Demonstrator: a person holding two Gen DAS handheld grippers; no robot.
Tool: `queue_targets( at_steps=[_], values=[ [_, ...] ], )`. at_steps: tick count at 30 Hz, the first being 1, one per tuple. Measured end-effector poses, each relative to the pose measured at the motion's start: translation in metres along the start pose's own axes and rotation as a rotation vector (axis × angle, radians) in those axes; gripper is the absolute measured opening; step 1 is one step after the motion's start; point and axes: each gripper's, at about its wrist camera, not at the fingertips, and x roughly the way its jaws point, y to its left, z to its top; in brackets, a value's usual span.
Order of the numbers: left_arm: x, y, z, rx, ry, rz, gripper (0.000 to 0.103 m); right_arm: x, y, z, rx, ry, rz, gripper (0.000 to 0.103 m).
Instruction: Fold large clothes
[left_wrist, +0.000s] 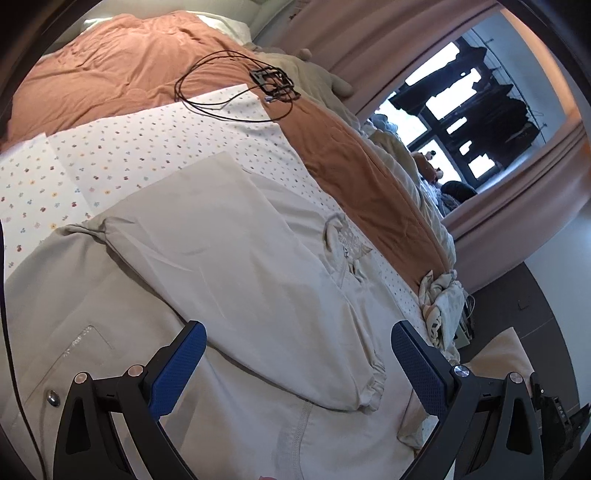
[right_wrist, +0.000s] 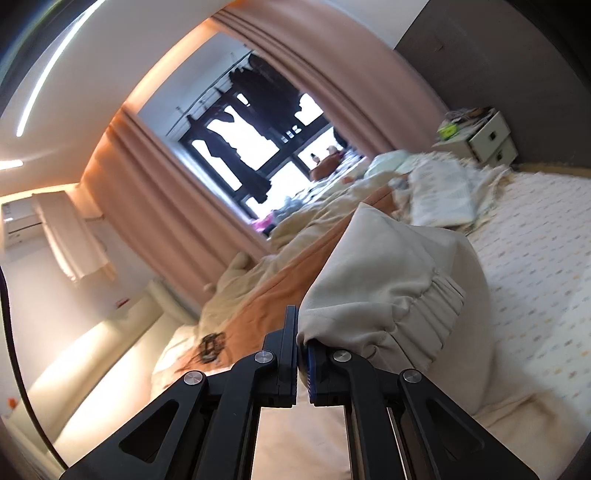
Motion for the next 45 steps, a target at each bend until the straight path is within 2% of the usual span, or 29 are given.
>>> queue_targets(
  at_steps=[9, 12, 14, 15, 16, 17, 18, 21, 24, 28, 35, 45],
  values=[
    [-0.013, 0.038, 0.018, -0.100, -0.051, 0.051, 0.100, 0.068, 0.035, -0.069, 0.071, 0.183, 0.112, 0.005],
    [-0.014, 0.047, 0.020, -0.134, -0.055, 0.060, 0.100, 0.092, 0.036, -0.097, 0.108, 0.258, 0.096, 0.006],
    [-0.015, 0.050, 0.021, -0.137, -0.057, 0.066, 0.100, 0.107, 0.032, -0.118, 0.116, 0.326, 0.057, 0.010],
    [-0.015, 0.050, 0.021, -0.134, -0.057, 0.065, 0.100, 0.113, 0.030, -0.127, 0.116, 0.361, 0.043, 0.015],
    [-0.014, 0.050, 0.022, -0.131, -0.056, 0.063, 0.100, 0.119, 0.028, -0.136, 0.124, 0.396, 0.051, 0.025],
    [-0.015, 0.051, 0.022, -0.130, -0.057, 0.062, 0.100, 0.122, 0.024, -0.144, 0.139, 0.427, 0.059, 0.052],
    [-0.015, 0.052, 0.022, -0.131, -0.058, 0.060, 0.100, 0.120, 0.019, -0.152, 0.155, 0.436, 0.067, 0.068],
    [-0.013, 0.051, 0.022, -0.128, -0.057, 0.056, 0.100, 0.107, 0.010, -0.163, 0.152, 0.432, 0.022, 0.077],
    [-0.013, 0.043, 0.021, -0.096, -0.058, 0.042, 0.100, 0.097, -0.002, -0.164, 0.196, 0.467, 0.006, 0.077],
    [-0.010, 0.022, 0.016, -0.004, -0.060, 0.032, 0.100, 0.071, -0.018, -0.152, 0.186, 0.427, -0.077, 0.077],
    [0.021, -0.018, -0.010, 0.212, 0.020, 0.067, 0.100, 0.038, -0.073, -0.131, 0.293, 0.367, -0.249, 0.077],
    [0.069, -0.064, -0.058, 0.483, 0.096, 0.122, 0.099, 0.006, -0.124, -0.101, 0.357, 0.320, -0.372, 0.077]
  ],
)
